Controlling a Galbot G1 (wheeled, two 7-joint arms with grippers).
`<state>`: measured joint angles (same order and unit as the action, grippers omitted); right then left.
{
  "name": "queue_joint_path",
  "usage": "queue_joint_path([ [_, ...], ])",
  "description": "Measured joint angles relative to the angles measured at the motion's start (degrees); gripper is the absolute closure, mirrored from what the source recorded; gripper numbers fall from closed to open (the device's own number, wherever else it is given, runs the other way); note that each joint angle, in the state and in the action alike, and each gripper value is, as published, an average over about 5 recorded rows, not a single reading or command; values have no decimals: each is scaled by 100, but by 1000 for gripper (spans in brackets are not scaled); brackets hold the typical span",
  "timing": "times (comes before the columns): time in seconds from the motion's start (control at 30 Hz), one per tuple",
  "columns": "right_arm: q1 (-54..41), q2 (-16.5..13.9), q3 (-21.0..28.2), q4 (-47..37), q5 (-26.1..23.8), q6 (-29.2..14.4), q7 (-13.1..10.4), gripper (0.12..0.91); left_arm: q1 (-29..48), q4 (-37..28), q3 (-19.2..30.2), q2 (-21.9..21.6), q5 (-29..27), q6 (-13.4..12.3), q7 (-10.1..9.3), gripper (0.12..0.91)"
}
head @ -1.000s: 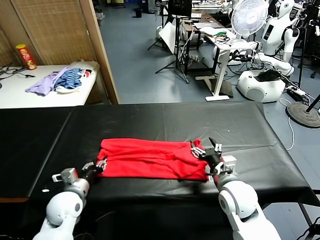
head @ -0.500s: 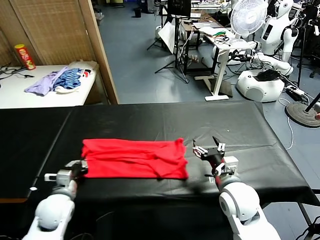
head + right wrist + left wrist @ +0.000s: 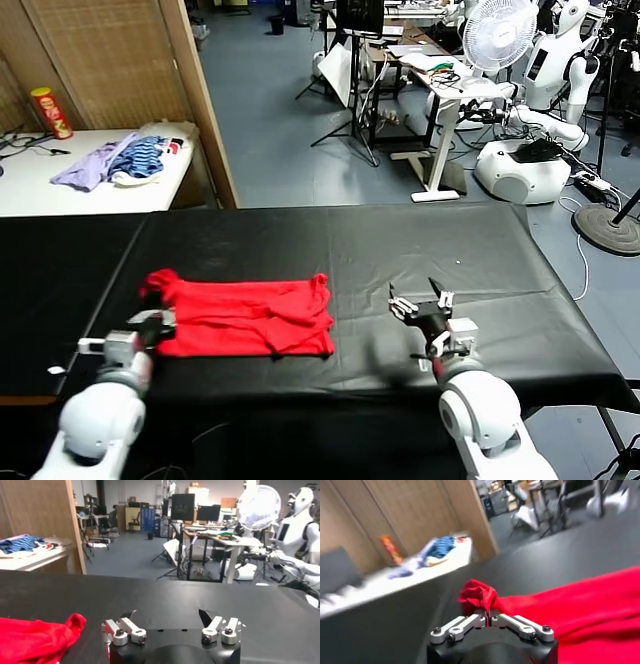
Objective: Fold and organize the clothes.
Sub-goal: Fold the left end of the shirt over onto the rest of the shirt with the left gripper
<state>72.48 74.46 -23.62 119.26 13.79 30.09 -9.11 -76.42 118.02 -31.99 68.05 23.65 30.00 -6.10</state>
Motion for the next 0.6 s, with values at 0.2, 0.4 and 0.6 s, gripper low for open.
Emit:
queue_joint_path([
  [0.2,16,8,-58,-73,-45,3,-9,227,348,53,722,559,525,93,-121,888],
  [0.4,-36,30,-22,-156,-53,0,-9,227,478,-143,1165,1084,377,47,-161,888],
  [0.6,-95,35,29,-228,-55,-1,-8,227,563,-399,1335,1471,244,-24,-192,888],
])
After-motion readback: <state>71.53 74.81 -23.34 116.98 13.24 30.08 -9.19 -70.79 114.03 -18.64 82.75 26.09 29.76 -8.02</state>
